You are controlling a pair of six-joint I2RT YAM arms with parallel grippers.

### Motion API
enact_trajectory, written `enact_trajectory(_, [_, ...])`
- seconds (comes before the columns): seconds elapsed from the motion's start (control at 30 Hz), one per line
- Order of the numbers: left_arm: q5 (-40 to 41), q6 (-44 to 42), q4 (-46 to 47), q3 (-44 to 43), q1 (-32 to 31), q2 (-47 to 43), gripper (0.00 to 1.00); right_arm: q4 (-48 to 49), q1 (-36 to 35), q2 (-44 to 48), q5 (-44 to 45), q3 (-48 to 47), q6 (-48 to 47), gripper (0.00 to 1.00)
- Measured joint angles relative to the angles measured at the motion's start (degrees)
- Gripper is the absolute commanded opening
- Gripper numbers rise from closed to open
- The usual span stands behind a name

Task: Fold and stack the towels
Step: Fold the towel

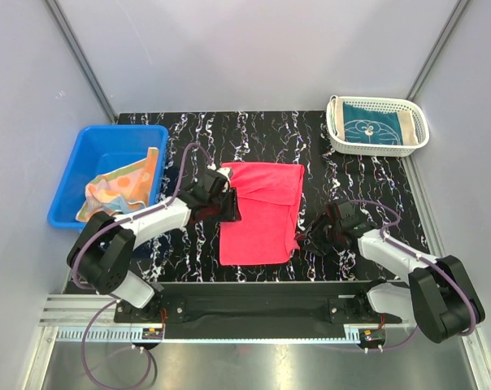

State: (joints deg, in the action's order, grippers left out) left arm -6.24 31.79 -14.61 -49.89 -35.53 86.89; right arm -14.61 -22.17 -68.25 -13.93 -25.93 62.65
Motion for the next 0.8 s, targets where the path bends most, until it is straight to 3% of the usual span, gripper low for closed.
enact_trajectory(0.43, [0.02,1.05,2.23,3.02,-0.04,2.49,0.41,4.46,-0.61,0.87,0.22,3.15,4.81,0.48])
enact_trajectory(0.57, [0.02,1.11,2.75,3.04,-0.04,2.56,0.41,4.92,-1.20,0.90,1.03,3.80,6.01,0.36])
enact_trajectory(0.7, [0.04,1.20,3.37,3.19,-0.04,3.13,0.41,4.87,-1.66,1.77,1.77,4.48,7.02,0.12])
enact_trajectory(0.8, [0.07,1.27,3.69,3.67,-0.04,3.39,0.41,4.04,-1.79,3.69,3.65,4.66,7.13,0.00])
